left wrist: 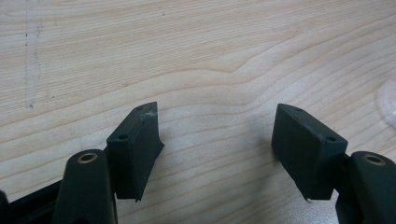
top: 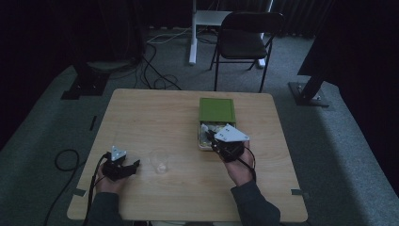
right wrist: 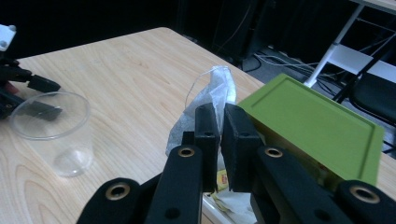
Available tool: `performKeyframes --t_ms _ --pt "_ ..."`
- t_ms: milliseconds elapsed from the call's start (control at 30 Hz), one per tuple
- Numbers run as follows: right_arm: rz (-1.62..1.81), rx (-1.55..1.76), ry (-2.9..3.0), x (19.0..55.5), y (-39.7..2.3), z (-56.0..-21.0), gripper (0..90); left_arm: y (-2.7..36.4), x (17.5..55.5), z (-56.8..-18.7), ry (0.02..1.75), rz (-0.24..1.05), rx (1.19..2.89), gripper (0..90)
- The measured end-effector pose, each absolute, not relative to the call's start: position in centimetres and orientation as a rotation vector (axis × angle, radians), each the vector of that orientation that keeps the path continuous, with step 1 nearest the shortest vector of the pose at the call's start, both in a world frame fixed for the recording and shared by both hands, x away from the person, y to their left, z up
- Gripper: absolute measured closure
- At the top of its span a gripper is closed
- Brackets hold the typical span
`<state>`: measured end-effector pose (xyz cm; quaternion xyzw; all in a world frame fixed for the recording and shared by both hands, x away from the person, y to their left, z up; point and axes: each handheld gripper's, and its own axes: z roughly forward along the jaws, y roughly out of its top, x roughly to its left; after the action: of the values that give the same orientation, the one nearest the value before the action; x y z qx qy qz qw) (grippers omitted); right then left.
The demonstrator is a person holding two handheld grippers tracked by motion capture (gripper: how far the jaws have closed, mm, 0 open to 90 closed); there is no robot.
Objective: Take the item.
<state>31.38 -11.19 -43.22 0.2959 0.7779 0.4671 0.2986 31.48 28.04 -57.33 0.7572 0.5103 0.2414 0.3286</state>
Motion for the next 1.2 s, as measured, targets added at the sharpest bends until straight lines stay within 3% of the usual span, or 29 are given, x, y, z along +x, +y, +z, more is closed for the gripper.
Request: performKeyframes --t_ms 1200 --pt "1.35 0.618 2.124 30.0 -6.2 -42.6 85.4 28.0 31.5 -57.3 1.335 0.635 1.978 33.5"
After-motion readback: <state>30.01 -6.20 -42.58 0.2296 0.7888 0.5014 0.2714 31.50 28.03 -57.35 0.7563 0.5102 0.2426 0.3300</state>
